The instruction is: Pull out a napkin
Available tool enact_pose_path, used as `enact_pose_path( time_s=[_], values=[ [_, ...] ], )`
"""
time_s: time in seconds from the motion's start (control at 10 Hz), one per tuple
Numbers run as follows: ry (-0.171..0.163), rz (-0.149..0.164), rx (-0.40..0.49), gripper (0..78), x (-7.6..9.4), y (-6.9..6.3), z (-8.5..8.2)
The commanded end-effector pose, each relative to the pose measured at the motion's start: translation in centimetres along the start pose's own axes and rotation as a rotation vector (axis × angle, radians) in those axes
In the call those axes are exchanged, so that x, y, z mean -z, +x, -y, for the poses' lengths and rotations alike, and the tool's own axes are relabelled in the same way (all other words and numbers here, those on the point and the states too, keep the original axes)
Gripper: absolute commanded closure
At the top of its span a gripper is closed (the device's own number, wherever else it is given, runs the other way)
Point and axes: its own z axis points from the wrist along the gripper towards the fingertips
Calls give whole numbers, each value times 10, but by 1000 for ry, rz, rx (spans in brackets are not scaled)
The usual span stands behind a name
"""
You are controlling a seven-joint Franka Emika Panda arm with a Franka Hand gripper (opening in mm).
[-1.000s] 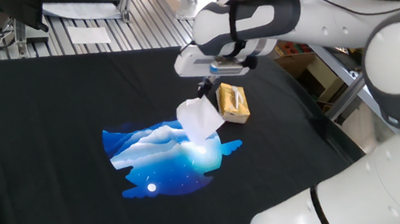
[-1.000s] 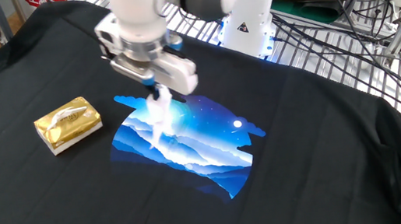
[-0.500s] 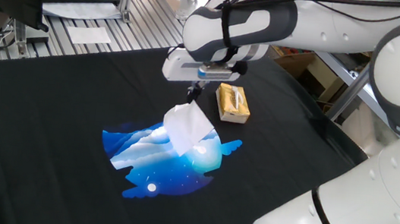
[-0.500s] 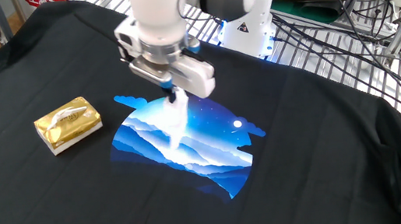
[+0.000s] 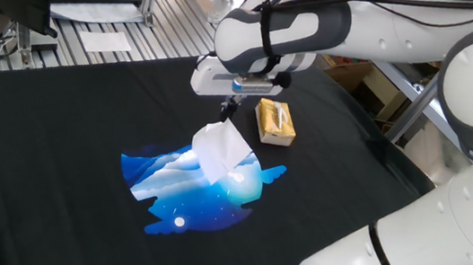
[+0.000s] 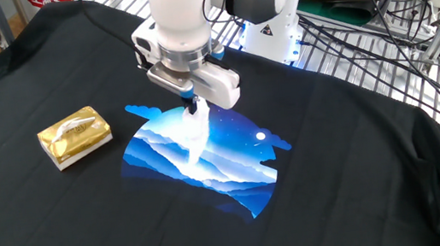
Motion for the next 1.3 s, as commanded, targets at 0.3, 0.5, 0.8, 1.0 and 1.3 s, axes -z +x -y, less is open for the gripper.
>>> enact_pose_path(
  time_s=[0.3,0.5,0.8,1.0,1.3],
  values=[
    [-2,14,-5,750,1,-1,0],
    [-4,28,-18,750,2,-1,0],
    [-6,45,-30,750,2,-2,1],
    [-7,59,-46,750,3,-3,1],
    [-8,67,-58,750,3,-2,0]
  ],
)
